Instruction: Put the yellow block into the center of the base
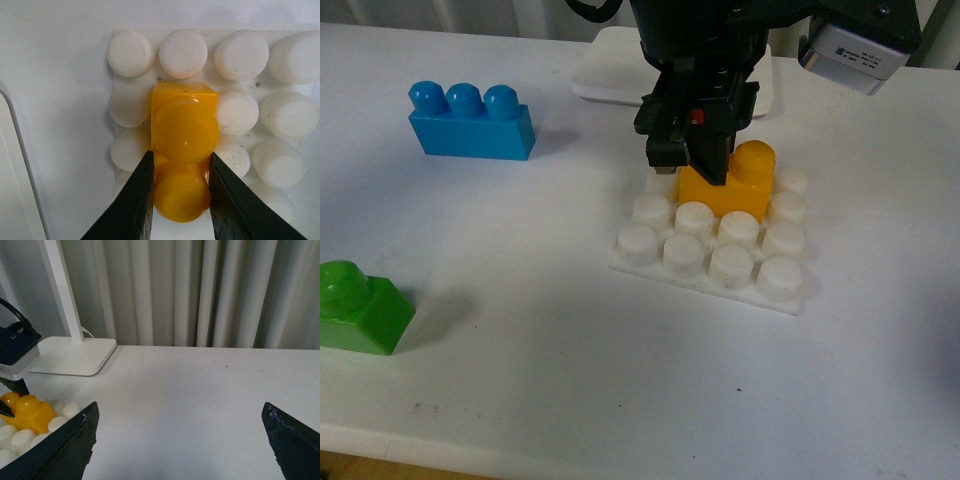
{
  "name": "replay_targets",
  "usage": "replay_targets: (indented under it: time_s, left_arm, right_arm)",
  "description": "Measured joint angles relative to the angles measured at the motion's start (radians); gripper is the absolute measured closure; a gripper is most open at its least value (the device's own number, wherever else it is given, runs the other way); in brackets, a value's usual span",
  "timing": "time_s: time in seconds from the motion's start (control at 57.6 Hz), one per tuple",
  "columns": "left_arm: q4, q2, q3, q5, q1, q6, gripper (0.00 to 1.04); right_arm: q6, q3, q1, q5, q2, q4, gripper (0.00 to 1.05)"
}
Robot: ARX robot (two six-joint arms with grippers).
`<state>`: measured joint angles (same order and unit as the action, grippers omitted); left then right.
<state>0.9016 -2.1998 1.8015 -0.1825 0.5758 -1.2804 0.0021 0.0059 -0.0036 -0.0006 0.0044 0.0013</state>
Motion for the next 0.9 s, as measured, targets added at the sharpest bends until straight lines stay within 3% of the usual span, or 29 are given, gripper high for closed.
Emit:
replay_targets:
  time_s: [0.295,0.417,0.764,0.903]
  left_arm:
    - [-0.037,0.033,-0.021,0.016,-0.003,0.000,0.78]
    - [-0.055,0.030,-0.034,0.061,-0.006,-0.002,0.59]
    - [-0.061,0.156,-0.101,0.040,-0.042,-0.023,0.06]
    - [-0.106,0.289,-0.174,0.029,-0.058,-0.055,0.07]
  right_arm:
    - [0.000,0.000,0.000,0.000,0.000,0.000,0.09]
    - [0.000,0.000,0.000,0.000,0.000,0.000,0.09]
    - [0.000,0.000,0.000,0.000,0.000,0.000,0.09]
    - [0.000,0.000,0.000,0.000,0.000,0.000,0.09]
